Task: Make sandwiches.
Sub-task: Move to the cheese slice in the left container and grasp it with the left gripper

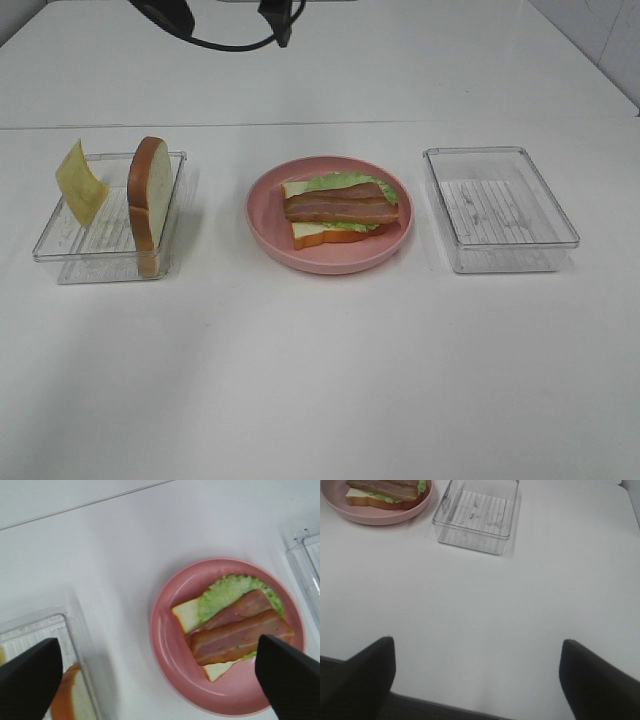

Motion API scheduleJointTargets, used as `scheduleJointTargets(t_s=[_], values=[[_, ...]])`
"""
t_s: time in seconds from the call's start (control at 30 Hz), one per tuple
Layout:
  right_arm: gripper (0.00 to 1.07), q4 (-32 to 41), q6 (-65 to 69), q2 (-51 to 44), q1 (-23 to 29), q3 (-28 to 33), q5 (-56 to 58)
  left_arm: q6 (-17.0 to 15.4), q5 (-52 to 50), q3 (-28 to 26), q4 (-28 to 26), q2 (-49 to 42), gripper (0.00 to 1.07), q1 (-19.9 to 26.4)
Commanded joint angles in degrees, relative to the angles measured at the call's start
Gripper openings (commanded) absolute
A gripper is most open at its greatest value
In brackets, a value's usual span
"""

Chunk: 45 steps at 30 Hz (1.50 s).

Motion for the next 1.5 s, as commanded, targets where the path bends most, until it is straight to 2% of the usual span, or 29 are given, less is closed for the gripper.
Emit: scheduleJointTargets(t_s=[0.03, 0.1, 0.13, 0.2, 0.23, 0.37, 0.43, 0.7, 0.97, 1.07, 1.1, 1.5], values=[[0.87, 0.3, -0.6, -1.9, -0.3, -0.1, 0.0, 0.5, 6.0, 5.7, 0.5, -4.4, 0.99, 3.9], [0.87, 0.3, -0.6, -1.9, -0.3, -0.1, 0.0, 0.7, 6.0, 7.3, 0.5, -5.4, 0.99, 5.1], [0.87, 0.3, -0.6, -1.9, -0.3, -0.1, 0.0, 1.4, 6.0, 10.4, 0.5, -7.4, 0.99, 7.2], [0.87, 0.3, -0.6, -1.9, -0.3, -0.1, 0.0, 1.5, 6.0, 11.4, 0.5, -8.2, 0.99, 8.3], [0.87, 0.3, -0.6, -1.9, -0.3, -0.1, 0.0, 1.7, 6.0, 13.8, 0.5, -9.9, 0.99, 10.6], [0.87, 0.3, -0.6, -1.9, -0.3, -0.1, 0.0, 2.2, 5.9, 16.7, 0.5, -11.9, 0.99, 13.5], [0.87, 0.3, -0.6, -1.9, -0.3, -0.1, 0.0, 3.8, 5.9, 19.7, 0.4, -13.6, 0.99, 16.6], [0.87, 0.3, -0.6, -1.9, -0.3, -0.1, 0.0, 4.4, 5.4, 21.6, 0.4, -13.5, 0.99, 21.3], [0.87, 0.3, -0.6, -1.9, -0.3, -0.1, 0.0, 4.5, 3.7, 21.6, -0.1, -11.3, 0.98, 21.9], [0.87, 0.3, -0.6, -1.9, -0.3, -0.1, 0.0, 4.6, 3.4, 21.6, -1.7, -9.5, 0.98, 21.9], [0.87, 0.3, -0.6, -1.9, -0.3, -0.1, 0.0, 5.6, 3.3, 21.6, -2.2, -7.8, 0.98, 21.9], [0.87, 0.3, -0.6, -1.9, -0.3, -0.1, 0.0, 6.9, 2.1, 21.6, -2.2, 0.9, 0.98, 21.9]])
